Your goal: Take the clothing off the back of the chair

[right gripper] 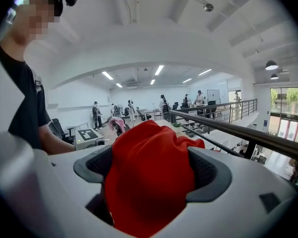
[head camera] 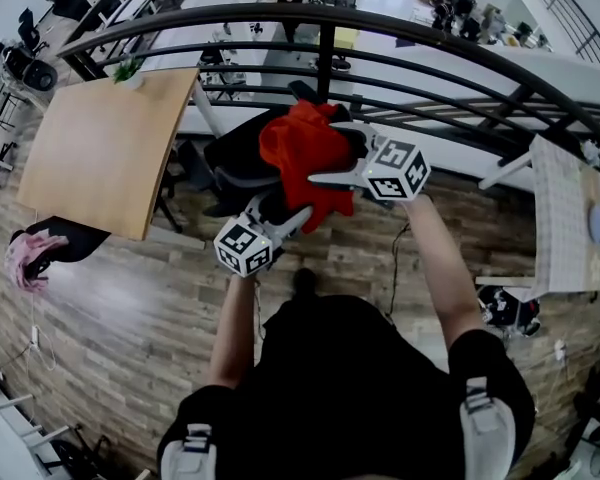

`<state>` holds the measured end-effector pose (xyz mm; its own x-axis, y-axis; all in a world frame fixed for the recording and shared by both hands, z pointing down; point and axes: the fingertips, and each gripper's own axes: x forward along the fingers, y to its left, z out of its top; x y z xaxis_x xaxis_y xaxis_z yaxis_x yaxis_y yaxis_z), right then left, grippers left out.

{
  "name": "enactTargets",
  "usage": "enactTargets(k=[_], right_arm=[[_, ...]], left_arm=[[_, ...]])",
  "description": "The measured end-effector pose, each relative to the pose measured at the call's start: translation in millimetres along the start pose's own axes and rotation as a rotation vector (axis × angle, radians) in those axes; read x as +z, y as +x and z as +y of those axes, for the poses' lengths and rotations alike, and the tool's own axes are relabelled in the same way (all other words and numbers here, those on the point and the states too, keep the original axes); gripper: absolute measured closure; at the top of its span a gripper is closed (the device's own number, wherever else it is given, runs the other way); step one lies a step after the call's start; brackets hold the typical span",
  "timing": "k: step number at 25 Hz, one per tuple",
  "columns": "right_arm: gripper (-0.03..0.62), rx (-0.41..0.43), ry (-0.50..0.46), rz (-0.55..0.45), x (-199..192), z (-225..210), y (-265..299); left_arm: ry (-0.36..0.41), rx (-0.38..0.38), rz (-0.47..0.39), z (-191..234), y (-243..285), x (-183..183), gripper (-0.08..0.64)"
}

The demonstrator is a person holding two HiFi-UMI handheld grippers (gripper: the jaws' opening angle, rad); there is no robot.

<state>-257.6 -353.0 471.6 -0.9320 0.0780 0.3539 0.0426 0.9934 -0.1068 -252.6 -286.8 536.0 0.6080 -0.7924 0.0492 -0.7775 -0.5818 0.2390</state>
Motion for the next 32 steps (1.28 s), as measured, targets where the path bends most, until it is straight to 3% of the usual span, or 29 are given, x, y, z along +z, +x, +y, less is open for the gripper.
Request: enactTargets(k=[8, 10, 13, 17, 24, 29, 32], right_arm=[[0.144, -0.1, 0.062, -0.057, 5, 11, 6], [0.143, -0.161, 0.033, -0.044, 4, 12, 12], [0.146, -0.225, -0.037, -0.012, 0, 10, 16], [0.185, -0.223, -0.064, -0.016, -3, 11, 14], [0.293, -0.215, -0.077, -0.04, -5, 15, 6], [0.406, -0.182, -0.015, -0.076, -3, 18, -1], [0.417, -0.158, 0.03, -0.106, -4, 18, -6]], left_arm=[[0.006, -0.012, -0.006, -10, -1, 1, 0.342], [0.007, -0.067, -0.019, -22, 5, 1, 0.397], [-0.003, -0.109, -0.042, -36, 21, 3, 0.402], [-0.027, -0.128, -0.042, -40, 32, 8, 0.402], [0.016, -0.145, -0.029, -41, 40, 7, 0.41], [0.035, -0.15, -0.015, -43, 44, 9, 0.41], [0.065, -0.156, 0.008, -44, 46, 7, 0.41]])
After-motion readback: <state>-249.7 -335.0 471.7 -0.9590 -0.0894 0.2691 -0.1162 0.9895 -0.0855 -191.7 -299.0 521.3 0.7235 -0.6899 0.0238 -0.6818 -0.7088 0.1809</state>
